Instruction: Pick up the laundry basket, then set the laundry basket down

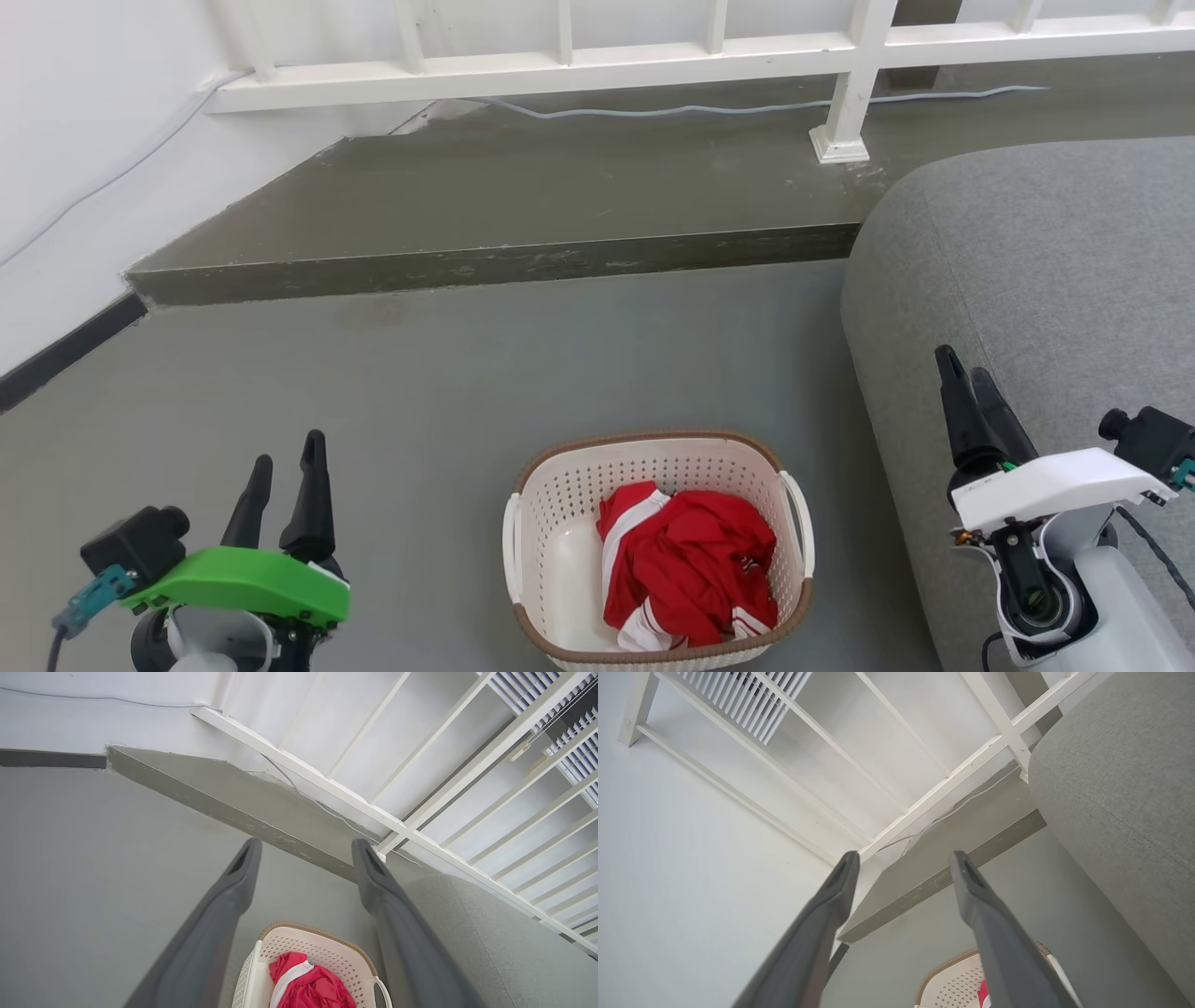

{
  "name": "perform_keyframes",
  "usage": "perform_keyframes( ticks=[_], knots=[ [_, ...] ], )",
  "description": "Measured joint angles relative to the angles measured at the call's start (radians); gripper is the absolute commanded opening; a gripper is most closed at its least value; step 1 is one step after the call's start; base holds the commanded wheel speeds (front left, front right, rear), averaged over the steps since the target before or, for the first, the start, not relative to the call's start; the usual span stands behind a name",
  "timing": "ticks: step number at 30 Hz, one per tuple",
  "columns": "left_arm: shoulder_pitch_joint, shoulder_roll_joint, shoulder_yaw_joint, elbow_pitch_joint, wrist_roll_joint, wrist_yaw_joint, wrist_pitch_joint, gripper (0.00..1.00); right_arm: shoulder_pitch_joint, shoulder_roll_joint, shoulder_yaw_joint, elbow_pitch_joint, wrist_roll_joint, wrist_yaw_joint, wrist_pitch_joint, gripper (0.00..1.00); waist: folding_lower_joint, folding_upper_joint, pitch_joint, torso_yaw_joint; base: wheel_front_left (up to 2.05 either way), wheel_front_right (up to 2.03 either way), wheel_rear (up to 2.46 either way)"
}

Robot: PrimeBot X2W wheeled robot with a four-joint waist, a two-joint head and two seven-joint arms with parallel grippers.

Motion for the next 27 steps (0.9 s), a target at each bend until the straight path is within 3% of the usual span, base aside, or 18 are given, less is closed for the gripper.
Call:
perform_keyframes(
  ticks=[7, 27],
  knots=[
    [0.0, -0.005, -0.01, -0.011, 0.101, 0.005, -0.026, 1.0, 0.0, 0.003, 0.001, 0.0, -0.098, -0.017, -0.023, 1.0, 0.0, 0.0, 0.001, -0.001, 0.0, 0.0, 0.0],
    [-0.001, -0.01, -0.03, -0.045, 0.339, 0.009, -0.092, 1.0, -0.003, 0.007, 0.026, 0.0, -0.354, -0.018, -0.089, 1.0, 0.0, 0.0, 0.001, 0.0, 0.0, 0.0, 0.0]
  ],
)
